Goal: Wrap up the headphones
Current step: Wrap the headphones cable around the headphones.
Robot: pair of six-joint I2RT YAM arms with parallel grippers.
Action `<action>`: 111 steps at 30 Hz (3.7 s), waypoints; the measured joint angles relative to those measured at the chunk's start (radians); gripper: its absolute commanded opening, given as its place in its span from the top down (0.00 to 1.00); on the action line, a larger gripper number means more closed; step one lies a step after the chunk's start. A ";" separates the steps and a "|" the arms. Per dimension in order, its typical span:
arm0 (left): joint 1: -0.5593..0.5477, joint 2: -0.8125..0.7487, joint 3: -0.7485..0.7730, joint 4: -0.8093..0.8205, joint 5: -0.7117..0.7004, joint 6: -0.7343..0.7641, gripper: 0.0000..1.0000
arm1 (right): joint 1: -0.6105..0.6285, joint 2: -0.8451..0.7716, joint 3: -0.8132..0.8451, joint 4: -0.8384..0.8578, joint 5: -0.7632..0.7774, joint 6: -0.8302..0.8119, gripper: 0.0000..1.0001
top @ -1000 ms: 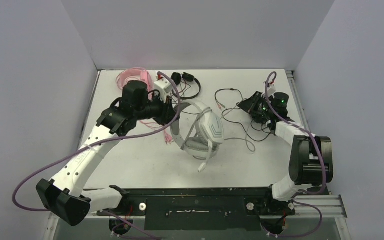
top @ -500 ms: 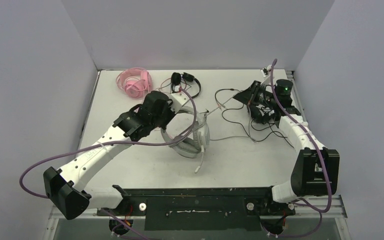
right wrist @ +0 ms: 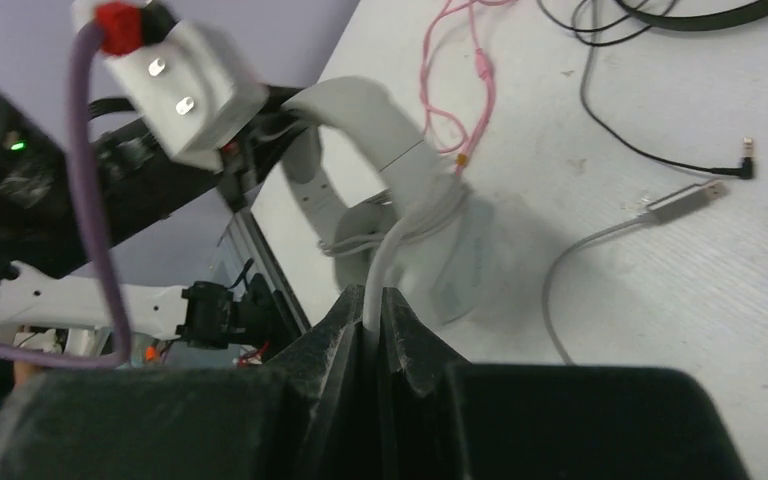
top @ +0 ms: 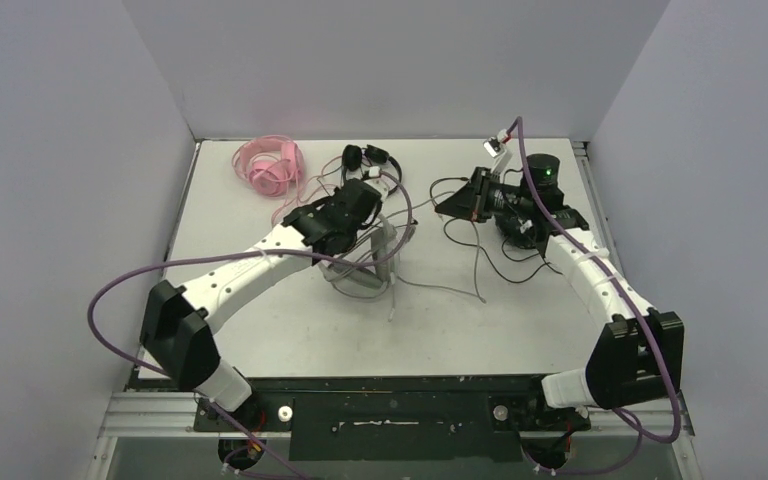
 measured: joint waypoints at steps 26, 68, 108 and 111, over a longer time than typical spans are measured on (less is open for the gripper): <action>0.095 -0.026 0.070 0.150 -0.013 -0.867 1.00 | 0.484 -0.126 -0.216 0.310 0.410 0.248 0.86; 0.225 -0.135 0.209 0.010 0.217 -0.994 1.00 | 0.781 0.305 -0.519 1.120 0.721 -0.154 0.00; 0.344 -0.091 0.222 0.004 0.211 -0.913 1.00 | 0.923 -0.193 -0.607 0.872 0.912 -0.204 1.00; 0.348 -0.072 0.225 0.004 0.215 -0.906 1.00 | 0.945 -0.234 -0.631 0.813 0.950 -0.212 1.00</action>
